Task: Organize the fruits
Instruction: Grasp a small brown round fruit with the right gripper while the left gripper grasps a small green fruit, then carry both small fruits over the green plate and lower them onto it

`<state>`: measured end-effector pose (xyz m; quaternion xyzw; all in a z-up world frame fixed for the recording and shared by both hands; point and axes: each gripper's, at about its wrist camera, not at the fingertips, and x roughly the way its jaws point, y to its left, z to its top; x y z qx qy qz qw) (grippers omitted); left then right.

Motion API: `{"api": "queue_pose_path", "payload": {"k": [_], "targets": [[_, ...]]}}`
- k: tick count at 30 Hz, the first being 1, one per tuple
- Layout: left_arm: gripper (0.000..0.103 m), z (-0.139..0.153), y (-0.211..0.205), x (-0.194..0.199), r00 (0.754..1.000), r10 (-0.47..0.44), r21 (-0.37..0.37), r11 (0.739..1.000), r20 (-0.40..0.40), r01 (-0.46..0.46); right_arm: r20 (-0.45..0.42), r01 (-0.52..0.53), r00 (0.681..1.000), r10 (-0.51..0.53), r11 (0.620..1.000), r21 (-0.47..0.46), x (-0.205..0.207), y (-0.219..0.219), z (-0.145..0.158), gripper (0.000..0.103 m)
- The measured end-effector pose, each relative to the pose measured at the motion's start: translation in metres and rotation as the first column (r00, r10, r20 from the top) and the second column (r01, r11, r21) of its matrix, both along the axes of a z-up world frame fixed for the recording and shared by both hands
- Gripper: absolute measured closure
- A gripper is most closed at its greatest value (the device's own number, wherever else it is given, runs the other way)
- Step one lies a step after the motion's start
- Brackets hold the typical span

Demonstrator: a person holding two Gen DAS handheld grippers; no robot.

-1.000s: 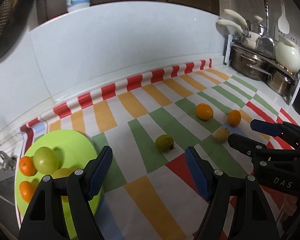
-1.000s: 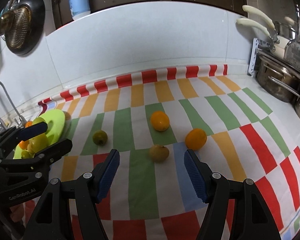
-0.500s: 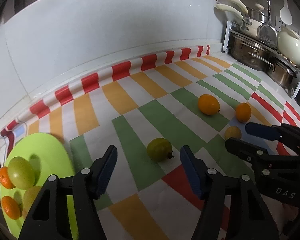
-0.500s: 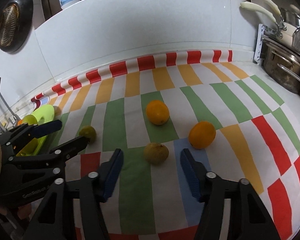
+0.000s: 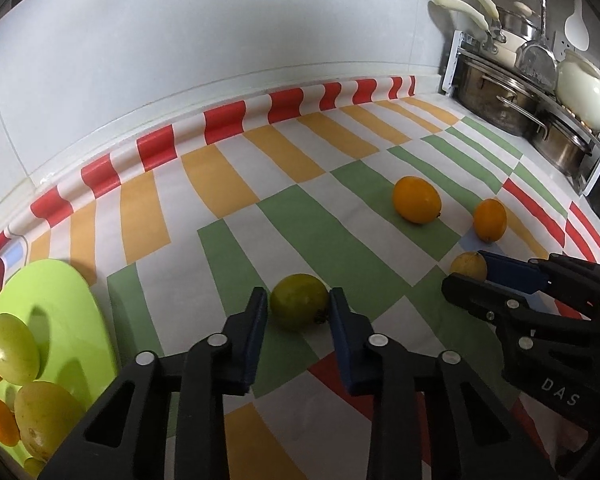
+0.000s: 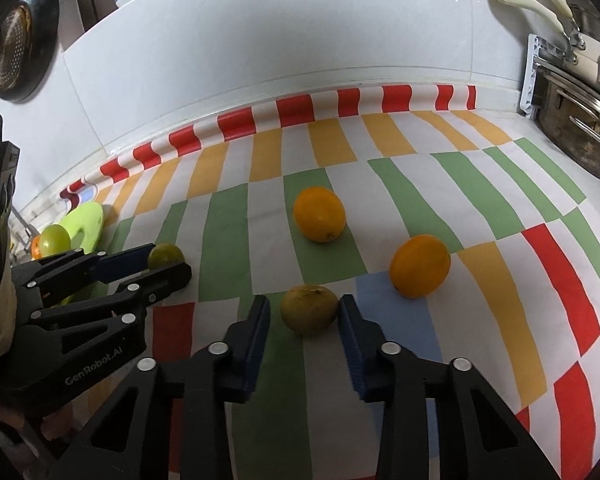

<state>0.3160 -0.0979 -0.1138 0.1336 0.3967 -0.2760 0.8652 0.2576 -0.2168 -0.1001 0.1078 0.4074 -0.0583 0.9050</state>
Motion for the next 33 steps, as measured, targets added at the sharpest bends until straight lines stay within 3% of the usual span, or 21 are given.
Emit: {"api": "queue_pose_path", "payload": {"k": [19, 33], "targets": [[0.074, 0.036, 0.019, -0.030, 0.999, 0.027, -0.060, 0.998, 0.045, -0.024, 0.070, -0.038, 0.997, 0.039, 0.999, -0.018, -0.020, 0.018, 0.032, 0.073], [0.074, 0.066, 0.065, -0.075, 0.988, 0.133, -0.117, 0.985, 0.081, -0.123, 0.150, -0.119, 0.981, 0.124, 0.992, -0.043, -0.048, 0.052, 0.068, 0.073]]}}
